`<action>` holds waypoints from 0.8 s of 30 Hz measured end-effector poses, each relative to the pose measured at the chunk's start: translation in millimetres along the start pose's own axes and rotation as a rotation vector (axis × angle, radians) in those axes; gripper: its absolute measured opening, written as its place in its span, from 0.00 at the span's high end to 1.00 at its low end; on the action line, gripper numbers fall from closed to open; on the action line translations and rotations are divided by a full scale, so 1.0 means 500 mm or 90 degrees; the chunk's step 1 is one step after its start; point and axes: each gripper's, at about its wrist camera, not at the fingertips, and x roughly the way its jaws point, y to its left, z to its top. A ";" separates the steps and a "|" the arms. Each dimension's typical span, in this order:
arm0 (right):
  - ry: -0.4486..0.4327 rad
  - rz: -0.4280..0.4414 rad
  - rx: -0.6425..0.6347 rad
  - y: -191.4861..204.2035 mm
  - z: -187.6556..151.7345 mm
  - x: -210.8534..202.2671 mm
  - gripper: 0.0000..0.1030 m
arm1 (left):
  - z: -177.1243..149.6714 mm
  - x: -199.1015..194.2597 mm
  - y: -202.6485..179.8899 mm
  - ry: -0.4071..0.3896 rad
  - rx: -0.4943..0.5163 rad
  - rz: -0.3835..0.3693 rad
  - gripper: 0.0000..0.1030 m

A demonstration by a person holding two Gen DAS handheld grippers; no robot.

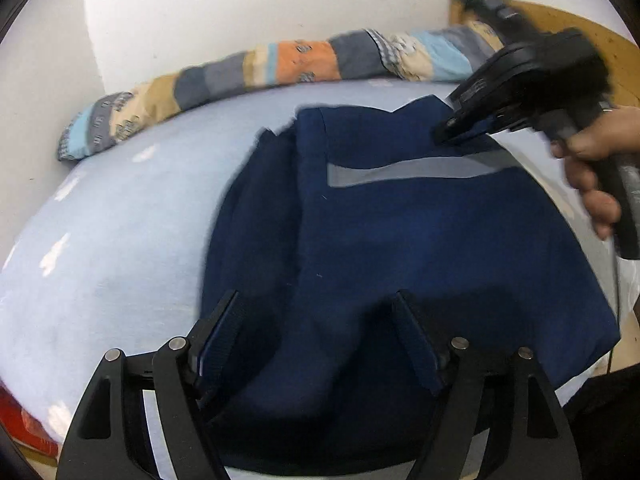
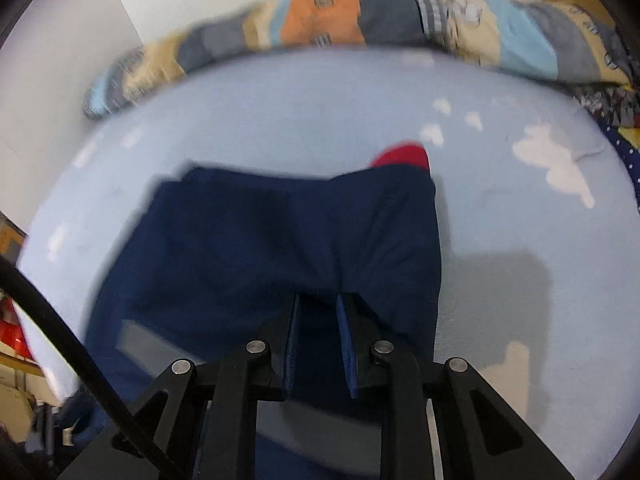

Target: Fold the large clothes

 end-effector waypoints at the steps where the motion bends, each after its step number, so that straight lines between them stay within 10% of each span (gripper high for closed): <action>1: -0.019 0.007 -0.004 0.010 -0.005 -0.046 0.79 | 0.000 -0.013 0.003 -0.009 -0.005 0.000 0.26; 7: -0.074 -0.067 -0.031 0.054 -0.165 -0.228 0.65 | -0.032 -0.064 0.058 -0.048 -0.036 0.062 0.25; 14: -0.015 -0.082 0.000 0.093 -0.380 -0.179 0.73 | -0.082 -0.020 0.070 -0.003 -0.051 0.079 0.22; 24: -0.009 -0.098 -0.023 0.103 -0.380 -0.163 0.70 | -0.106 -0.036 0.063 -0.021 -0.044 0.083 0.22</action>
